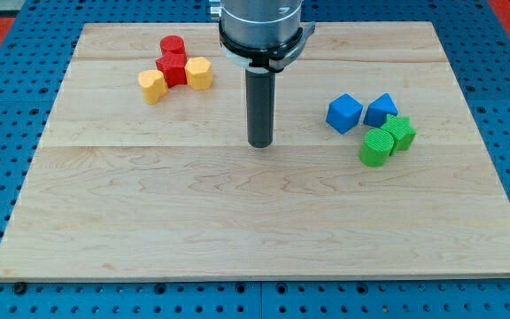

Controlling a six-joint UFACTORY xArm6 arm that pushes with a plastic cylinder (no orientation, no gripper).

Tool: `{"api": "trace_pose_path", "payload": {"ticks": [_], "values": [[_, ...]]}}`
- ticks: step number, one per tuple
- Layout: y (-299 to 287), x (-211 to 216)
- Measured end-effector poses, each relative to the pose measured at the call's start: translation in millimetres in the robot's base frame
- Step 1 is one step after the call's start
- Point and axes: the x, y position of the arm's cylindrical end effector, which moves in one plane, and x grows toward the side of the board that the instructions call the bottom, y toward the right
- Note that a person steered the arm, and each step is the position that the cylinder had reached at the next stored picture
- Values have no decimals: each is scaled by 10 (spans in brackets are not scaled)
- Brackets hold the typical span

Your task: Move your arm to the bottom left of the green circle

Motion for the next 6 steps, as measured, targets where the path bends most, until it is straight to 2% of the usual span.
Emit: {"api": "trace_pose_path", "payload": {"ticks": [3, 4, 5, 6], "values": [[-12, 0], [-373, -92], [-252, 6], [288, 555]]}}
